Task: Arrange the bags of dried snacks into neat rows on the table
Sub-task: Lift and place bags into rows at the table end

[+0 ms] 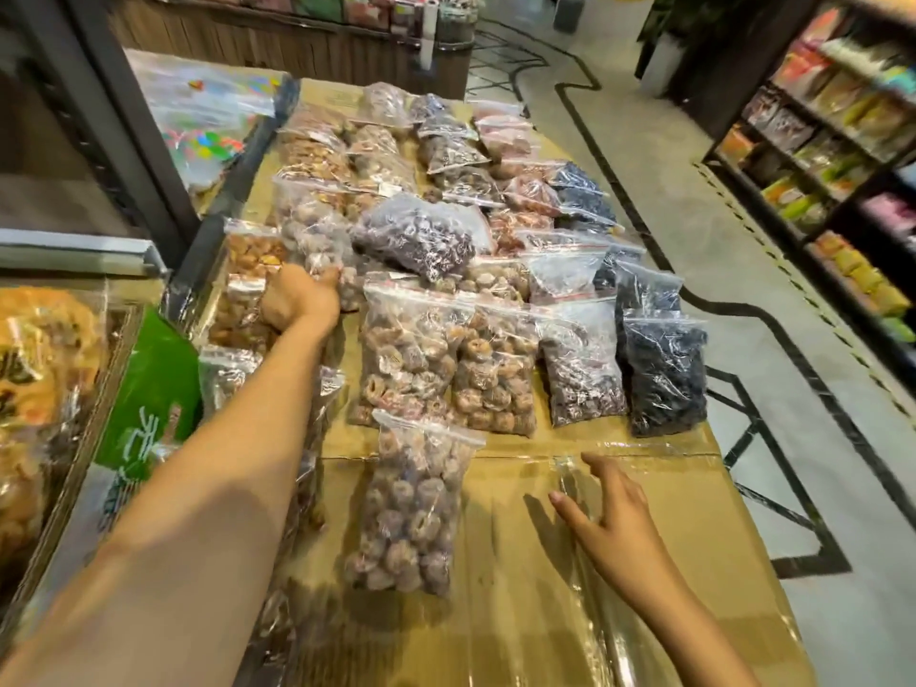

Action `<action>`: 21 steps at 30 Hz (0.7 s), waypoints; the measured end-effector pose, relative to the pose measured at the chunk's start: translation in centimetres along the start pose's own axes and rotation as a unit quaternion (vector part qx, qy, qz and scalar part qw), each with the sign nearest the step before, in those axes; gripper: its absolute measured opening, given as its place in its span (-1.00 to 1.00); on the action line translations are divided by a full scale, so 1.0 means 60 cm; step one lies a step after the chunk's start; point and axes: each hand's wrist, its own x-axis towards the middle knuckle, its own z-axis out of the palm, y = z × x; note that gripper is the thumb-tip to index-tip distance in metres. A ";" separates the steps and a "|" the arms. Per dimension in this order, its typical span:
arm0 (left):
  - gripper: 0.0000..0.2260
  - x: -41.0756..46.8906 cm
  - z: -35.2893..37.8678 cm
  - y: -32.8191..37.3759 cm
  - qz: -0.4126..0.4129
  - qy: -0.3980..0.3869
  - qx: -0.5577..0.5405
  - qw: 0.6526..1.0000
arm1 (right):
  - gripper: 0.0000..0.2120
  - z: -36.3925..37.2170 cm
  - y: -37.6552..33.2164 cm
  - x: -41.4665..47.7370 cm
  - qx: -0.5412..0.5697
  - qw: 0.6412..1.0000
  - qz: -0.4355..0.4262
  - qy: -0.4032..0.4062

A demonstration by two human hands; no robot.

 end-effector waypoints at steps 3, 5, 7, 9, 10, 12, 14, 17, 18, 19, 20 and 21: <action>-0.61 -0.003 -0.028 -0.014 -0.016 -0.007 -0.201 0.979 | -0.41 0.000 -0.029 0.000 0.021 0.999 -0.029 0.020; -0.71 -0.030 -0.073 -0.025 -0.009 -0.003 -0.293 0.956 | -0.49 -0.006 -0.062 0.004 0.036 0.997 -0.063 0.038; -0.66 -0.089 -0.124 -0.043 0.019 -0.019 -0.331 0.943 | -0.51 -0.015 -0.108 0.005 0.076 0.993 -0.083 0.038; -0.61 -0.163 -0.168 -0.066 0.055 -0.076 -0.358 0.929 | -0.46 -0.026 -0.166 0.000 0.170 0.982 -0.087 0.005; -0.61 -0.202 -0.187 -0.073 0.065 -0.110 -0.362 0.923 | -0.41 -0.029 -0.193 -0.001 0.231 0.969 -0.080 -0.024; -0.66 -0.275 -0.213 -0.086 0.061 -0.184 -0.390 0.900 | -0.34 -0.034 -0.240 -0.005 0.349 0.931 -0.053 -0.095; -0.80 -0.334 -0.223 -0.094 0.061 -0.266 -0.429 0.861 | -0.46 -0.036 -0.264 -0.008 0.447 0.880 -0.021 -0.162; -0.88 -0.378 -0.215 -0.112 0.126 -0.365 -0.392 0.835 | -0.60 -0.024 -0.258 -0.026 0.472 0.865 -0.004 -0.170; -0.85 -0.381 -0.206 -0.121 0.129 -0.385 -0.376 0.833 | -0.61 -0.013 -0.243 -0.032 0.477 0.867 -0.001 -0.143; -0.78 -0.382 -0.202 -0.129 0.121 -0.394 -0.361 0.837 | -0.64 -0.004 -0.226 -0.037 0.488 0.865 -0.003 -0.117; -0.68 -0.381 -0.194 -0.138 0.108 -0.387 -0.349 0.846 | -0.67 0.005 -0.205 -0.037 0.491 0.866 -0.005 -0.092; -0.59 -0.379 -0.188 -0.150 0.094 -0.368 -0.338 0.861 | -0.69 0.009 -0.187 -0.036 0.484 0.872 -0.004 -0.068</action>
